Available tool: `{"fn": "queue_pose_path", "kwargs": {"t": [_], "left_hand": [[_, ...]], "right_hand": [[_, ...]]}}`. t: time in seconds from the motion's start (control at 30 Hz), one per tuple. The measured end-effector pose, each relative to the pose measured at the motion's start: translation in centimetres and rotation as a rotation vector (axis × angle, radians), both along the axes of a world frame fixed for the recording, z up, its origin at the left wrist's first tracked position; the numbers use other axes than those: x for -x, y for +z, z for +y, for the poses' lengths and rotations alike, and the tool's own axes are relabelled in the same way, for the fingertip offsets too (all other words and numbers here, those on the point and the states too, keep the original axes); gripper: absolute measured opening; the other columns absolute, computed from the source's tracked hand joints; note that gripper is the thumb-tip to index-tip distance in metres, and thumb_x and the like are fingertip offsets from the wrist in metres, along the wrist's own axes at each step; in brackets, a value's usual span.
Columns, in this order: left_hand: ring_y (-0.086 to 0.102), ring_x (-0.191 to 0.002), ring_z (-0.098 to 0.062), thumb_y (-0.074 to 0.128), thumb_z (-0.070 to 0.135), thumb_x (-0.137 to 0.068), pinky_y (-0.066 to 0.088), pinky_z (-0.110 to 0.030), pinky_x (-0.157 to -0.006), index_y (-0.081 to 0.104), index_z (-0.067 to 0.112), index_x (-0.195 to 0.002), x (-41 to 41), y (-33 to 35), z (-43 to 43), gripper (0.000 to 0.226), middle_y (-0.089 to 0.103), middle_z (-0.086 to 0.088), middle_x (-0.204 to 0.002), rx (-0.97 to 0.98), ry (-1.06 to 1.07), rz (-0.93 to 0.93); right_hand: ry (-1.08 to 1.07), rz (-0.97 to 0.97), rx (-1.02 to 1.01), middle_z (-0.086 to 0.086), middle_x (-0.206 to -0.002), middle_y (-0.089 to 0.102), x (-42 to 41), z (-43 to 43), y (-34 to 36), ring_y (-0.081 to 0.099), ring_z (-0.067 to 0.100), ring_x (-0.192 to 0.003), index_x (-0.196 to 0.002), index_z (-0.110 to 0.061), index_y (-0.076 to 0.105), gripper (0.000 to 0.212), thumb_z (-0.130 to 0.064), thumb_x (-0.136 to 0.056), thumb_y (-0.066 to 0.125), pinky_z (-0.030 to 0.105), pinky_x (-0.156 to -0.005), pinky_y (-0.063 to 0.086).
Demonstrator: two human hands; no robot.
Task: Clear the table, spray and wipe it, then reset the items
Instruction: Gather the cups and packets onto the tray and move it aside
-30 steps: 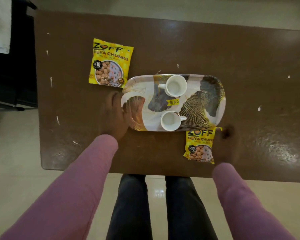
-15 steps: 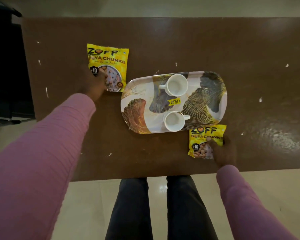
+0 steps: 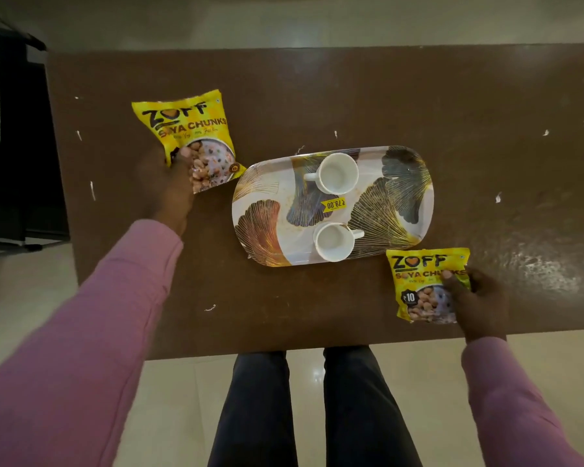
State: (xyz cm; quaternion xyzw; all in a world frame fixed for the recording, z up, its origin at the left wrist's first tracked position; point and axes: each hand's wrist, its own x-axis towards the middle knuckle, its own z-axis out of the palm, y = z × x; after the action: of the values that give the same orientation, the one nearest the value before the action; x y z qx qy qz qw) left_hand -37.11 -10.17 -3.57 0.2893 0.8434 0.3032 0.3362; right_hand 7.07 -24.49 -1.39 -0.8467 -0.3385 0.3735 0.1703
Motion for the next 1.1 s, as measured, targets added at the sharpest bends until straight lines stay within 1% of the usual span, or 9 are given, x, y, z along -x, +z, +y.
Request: {"fn": "queue_pose_path", "kwargs": {"t": [0.17,0.23,0.3,0.47,0.57,0.67,0.87,1.0,1.1], "left_hand": [[0.055,-0.080,0.018,0.055,0.037,-0.092,0.040,0.000,-0.073,0.067,0.016,-0.113,-1.8,1.6,-4.4,0.031,0.061,0.011,-0.097,-0.098,-0.034,0.116],[0.065,-0.093,0.005,0.057,0.030,-0.095,0.053,-0.021,-0.088,0.066,0.020,-0.113,-2.7,1.4,-5.6,0.023,0.068,0.006,-0.104,-0.081,-0.034,-0.072],[0.068,-0.100,-0.016,0.056,0.023,-0.098,0.055,-0.035,-0.090,0.065,0.021,-0.113,-4.0,1.0,-6.6,0.018,0.071,-0.002,-0.109,-0.013,-0.084,-0.207],[0.069,-0.086,-0.002,0.057,0.020,-0.098,0.057,-0.020,-0.070,0.066,0.023,-0.110,-7.2,-0.7,-8.2,0.015,0.070,0.012,-0.094,0.112,-0.100,-0.316],[0.069,-0.096,-0.017,0.056,0.019,-0.099,0.057,-0.036,-0.084,0.065,0.022,-0.111,-8.8,-1.3,-8.5,0.016,0.071,-0.001,-0.105,0.153,-0.093,-0.375],[0.069,-0.095,-0.017,0.054,0.017,-0.100,0.057,-0.040,-0.087,0.065,0.022,-0.112,-9.8,-1.4,-8.6,0.017,0.070,0.000,-0.104,0.157,-0.098,-0.396],[0.065,-0.106,-0.023,0.055,0.021,-0.099,0.053,-0.043,-0.092,0.063,0.016,-0.120,-10.3,-1.5,-8.5,0.023,0.068,-0.005,-0.116,0.222,-0.194,-0.246],[0.064,-0.100,-0.024,0.063,0.023,-0.093,0.046,-0.032,-0.076,0.061,0.013,-0.113,-10.7,-1.5,-8.6,0.023,0.067,-0.004,-0.108,0.211,-0.247,-0.012],[0.058,-0.110,-0.023,0.072,0.025,-0.085,0.047,-0.036,-0.089,0.056,0.016,-0.124,-10.6,-1.5,-9.1,0.042,0.055,-0.002,-0.118,0.112,-0.178,0.100]], "right_hand": [[0.026,-0.005,-0.088,0.015,-0.081,0.068,0.8,3.7,0.6,0.060,0.019,-0.072,-0.097,-0.003,0.070,0.017,-0.017,-0.088,0.065,0.019,-0.056,0.044],[0.017,0.013,-0.129,0.012,-0.080,0.066,1.8,5.9,0.2,0.058,0.014,-0.068,-0.095,-0.003,0.070,0.016,-0.017,-0.088,0.065,0.016,-0.056,0.043],[0.030,-0.014,-0.164,0.008,-0.077,0.065,2.7,7.9,-0.5,0.055,0.008,-0.063,-0.092,-0.006,0.071,0.016,-0.020,-0.087,0.066,0.009,-0.052,0.041],[0.060,0.041,-0.187,0.005,-0.077,0.067,4.6,11.5,-2.4,0.058,0.011,-0.068,-0.093,-0.005,0.072,0.018,-0.020,-0.085,0.066,0.016,-0.059,0.045],[0.122,0.060,-0.175,0.005,-0.076,0.067,5.7,12.4,-3.0,0.060,0.014,-0.070,-0.091,-0.010,0.073,0.018,-0.024,-0.083,0.065,0.025,-0.066,0.045],[0.167,0.070,-0.175,0.009,-0.081,0.070,6.3,12.5,-3.4,0.063,0.019,-0.073,-0.093,-0.008,0.072,0.020,-0.024,-0.084,0.063,0.030,-0.069,0.049],[0.226,-0.025,-0.133,0.015,-0.090,0.070,6.2,12.7,-4.1,0.066,0.029,-0.084,-0.096,-0.007,0.069,0.022,-0.026,-0.089,0.061,0.040,-0.075,0.052],[0.297,-0.143,-0.144,0.009,-0.098,0.070,5.9,12.7,-4.0,0.062,0.023,-0.085,-0.105,-0.013,0.067,0.027,-0.034,-0.089,0.060,0.027,-0.071,0.040],[0.245,-0.261,-0.146,0.007,-0.108,0.065,5.1,12.4,-3.7,0.060,0.024,-0.096,-0.113,-0.018,0.063,0.035,-0.042,-0.089,0.055,0.030,-0.078,0.043]]}}
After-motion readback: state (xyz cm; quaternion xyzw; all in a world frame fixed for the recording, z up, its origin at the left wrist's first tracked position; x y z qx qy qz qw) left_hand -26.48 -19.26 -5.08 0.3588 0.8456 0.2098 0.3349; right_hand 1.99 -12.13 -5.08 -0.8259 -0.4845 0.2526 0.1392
